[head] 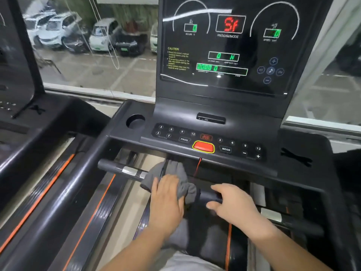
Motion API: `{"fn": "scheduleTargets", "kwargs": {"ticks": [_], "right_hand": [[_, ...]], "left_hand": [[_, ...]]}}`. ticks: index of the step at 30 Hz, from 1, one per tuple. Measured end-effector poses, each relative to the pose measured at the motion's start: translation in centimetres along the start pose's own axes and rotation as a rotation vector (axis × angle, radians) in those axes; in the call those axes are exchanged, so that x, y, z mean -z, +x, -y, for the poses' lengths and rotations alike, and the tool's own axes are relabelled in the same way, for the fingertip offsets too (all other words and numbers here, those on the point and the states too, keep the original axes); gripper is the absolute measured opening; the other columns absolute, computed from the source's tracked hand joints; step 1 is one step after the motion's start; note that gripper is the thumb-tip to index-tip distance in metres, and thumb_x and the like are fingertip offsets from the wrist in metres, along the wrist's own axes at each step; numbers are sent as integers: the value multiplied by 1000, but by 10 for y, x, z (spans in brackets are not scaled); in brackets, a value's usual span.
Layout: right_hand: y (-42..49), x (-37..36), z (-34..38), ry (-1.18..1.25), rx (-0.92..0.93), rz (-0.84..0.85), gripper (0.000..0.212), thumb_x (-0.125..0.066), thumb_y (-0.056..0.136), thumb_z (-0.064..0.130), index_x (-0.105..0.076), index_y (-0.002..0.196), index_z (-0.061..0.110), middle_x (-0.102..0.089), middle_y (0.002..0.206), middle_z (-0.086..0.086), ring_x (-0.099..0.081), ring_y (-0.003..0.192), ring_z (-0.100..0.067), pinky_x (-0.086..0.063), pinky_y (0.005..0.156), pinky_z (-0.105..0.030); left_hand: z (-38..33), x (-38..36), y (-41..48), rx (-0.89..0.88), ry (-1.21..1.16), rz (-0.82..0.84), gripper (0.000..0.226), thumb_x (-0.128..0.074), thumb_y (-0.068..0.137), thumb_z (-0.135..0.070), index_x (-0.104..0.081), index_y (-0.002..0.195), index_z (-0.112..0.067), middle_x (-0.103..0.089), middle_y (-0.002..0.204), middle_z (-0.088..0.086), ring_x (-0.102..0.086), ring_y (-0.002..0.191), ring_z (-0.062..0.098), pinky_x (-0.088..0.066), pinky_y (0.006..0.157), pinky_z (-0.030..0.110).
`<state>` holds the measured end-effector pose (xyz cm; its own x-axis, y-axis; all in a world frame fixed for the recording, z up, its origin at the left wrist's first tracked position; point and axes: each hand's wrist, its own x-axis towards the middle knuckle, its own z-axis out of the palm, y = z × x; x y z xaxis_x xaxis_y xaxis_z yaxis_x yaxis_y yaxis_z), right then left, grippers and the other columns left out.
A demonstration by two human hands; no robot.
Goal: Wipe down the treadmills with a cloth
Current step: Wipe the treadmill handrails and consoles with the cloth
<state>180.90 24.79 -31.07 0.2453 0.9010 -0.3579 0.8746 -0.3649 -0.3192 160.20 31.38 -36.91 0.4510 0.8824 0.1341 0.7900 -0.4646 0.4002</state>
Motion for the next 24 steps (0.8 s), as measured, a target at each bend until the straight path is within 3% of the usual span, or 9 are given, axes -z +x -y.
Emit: {"fn": "scheduleTargets", "kwargs": {"ticks": [4, 6, 9, 11, 15, 17, 20, 22, 24], "right_hand": [[-10, 7, -11, -178, -70, -16, 30, -60, 92, 53, -64, 111, 31, -61, 110, 8, -59, 115, -18, -52, 88, -33], [-12, 7, -12, -197, -84, -22, 28, -58, 94, 53, -64, 110, 32, -60, 108, 9, -60, 111, -17, -50, 79, -32], [-12, 7, -7, -222, -81, -32, 27, -57, 94, 52, -62, 111, 31, -59, 108, 10, -58, 110, -16, -43, 74, -31], [-12, 5, -7, -208, -75, -42, 28, -57, 94, 51, -62, 112, 30, -58, 107, 10, -57, 110, -16, -45, 76, -32], [-10, 5, -6, -185, -70, -47, 28, -57, 95, 50, -60, 114, 29, -57, 108, 9, -56, 112, -17, -45, 80, -32], [-9, 5, -4, -185, -80, -27, 28, -58, 95, 49, -60, 113, 28, -58, 109, 8, -56, 111, -18, -46, 80, -33], [-8, 6, -3, -183, -91, -11, 27, -62, 94, 48, -61, 110, 26, -59, 108, 7, -56, 111, -20, -45, 79, -33], [-8, 7, -4, -177, -100, -16, 28, -63, 93, 49, -61, 109, 27, -60, 108, 7, -56, 111, -19, -44, 78, -33], [-10, 6, -6, -188, -103, -26, 28, -62, 93, 50, -62, 110, 27, -60, 108, 8, -56, 111, -19, -43, 77, -33]], "left_hand": [[10, -2, -39, 93, -258, -118, 17, -55, 96, -20, -61, 112, -17, -59, 116, 0, -55, 110, 23, -44, 99, 38], [-2, 2, -51, 428, -555, -87, 20, -46, 106, -27, -64, 110, -21, -65, 113, -1, -60, 111, 24, -45, 97, 36], [5, -2, -62, 1068, -922, -60, 52, -45, 104, -51, -64, 131, -11, -68, 127, 13, -63, 117, 32, -49, 105, 44], [9, -2, -68, 1323, -1198, -87, 64, -49, 95, -68, -62, 135, -19, -70, 127, 13, -70, 108, 34, -58, 92, 51], [-4, 10, -31, 1285, -1623, -189, 60, -43, 100, -66, -71, 119, -17, -78, 109, 12, -77, 91, 29, -57, 86, 44], [-18, 10, 6, 1212, -1689, -246, 63, -44, 97, -69, -68, 126, -19, -75, 119, 12, -75, 100, 27, -57, 86, 41], [-41, -7, 31, 1238, -1423, -407, 80, -60, 80, -75, -50, 140, -24, -59, 141, 14, -65, 119, 30, -54, 101, 50], [-62, -12, 24, 1239, -1171, -330, 85, -62, 85, -70, -35, 150, -22, -39, 154, 13, -49, 133, 33, -43, 112, 48], [-73, -15, 10, 1188, -1104, -236, 82, -60, 92, -63, -26, 154, -21, -34, 154, 11, -43, 137, 32, -37, 109, 40]]}}
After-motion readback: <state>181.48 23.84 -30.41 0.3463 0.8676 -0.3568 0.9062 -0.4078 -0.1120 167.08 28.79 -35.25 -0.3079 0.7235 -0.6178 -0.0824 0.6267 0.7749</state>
